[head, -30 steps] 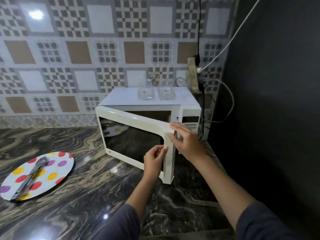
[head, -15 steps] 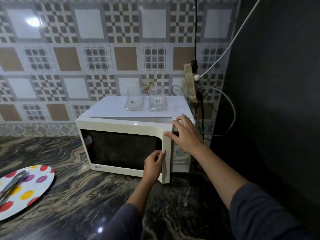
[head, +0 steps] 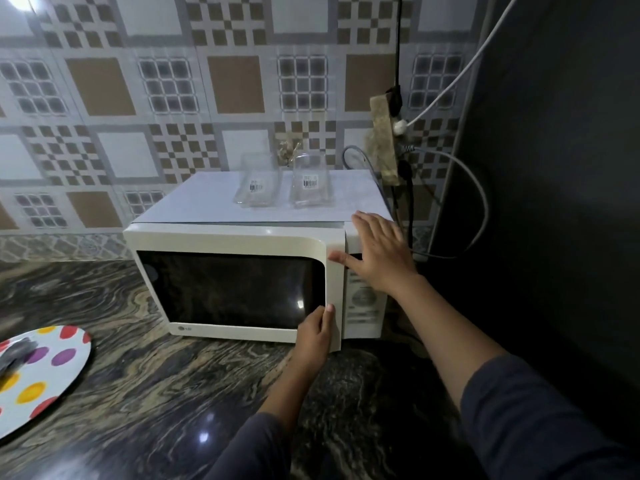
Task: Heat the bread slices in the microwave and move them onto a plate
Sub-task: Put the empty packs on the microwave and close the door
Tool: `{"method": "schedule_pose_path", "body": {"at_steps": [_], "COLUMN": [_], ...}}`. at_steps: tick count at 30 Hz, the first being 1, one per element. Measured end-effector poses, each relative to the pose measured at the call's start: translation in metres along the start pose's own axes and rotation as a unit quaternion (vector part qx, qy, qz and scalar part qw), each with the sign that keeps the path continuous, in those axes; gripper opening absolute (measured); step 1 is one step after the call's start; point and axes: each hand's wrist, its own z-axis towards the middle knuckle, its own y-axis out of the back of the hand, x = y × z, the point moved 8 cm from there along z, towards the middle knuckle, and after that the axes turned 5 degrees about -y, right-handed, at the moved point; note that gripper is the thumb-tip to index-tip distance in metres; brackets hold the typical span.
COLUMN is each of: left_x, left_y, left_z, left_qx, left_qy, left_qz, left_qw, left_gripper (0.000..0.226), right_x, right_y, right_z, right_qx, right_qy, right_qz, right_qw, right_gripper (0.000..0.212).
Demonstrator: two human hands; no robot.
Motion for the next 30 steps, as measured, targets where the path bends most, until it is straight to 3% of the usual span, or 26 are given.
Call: {"method": "schedule_pose_path", "body": {"at_steps": [16, 30], "left_x": [-0.005, -0.003], "left_y": [-0.005, -0.011], "left_z": [0.011, 0.025], "left_qx": [-0.053, -0.034], "left_qy": [-0.053, -0.035], "left_qz": [0.081, 0.085], "left_qw": [0.994, 0.995], "left_gripper": [0.036, 0.032], "right_x": [0.006, 0.006], "right_y": [0.002, 0.000], "right_z": [0.004, 0.006], "right_qx": [-0.050, -0.080], "right_qy": [-0.007, -0.022], "right_qz": [0.034, 0.037], "right_qw": [0.998, 0.996], "right_gripper": [0.105, 0.097]}}
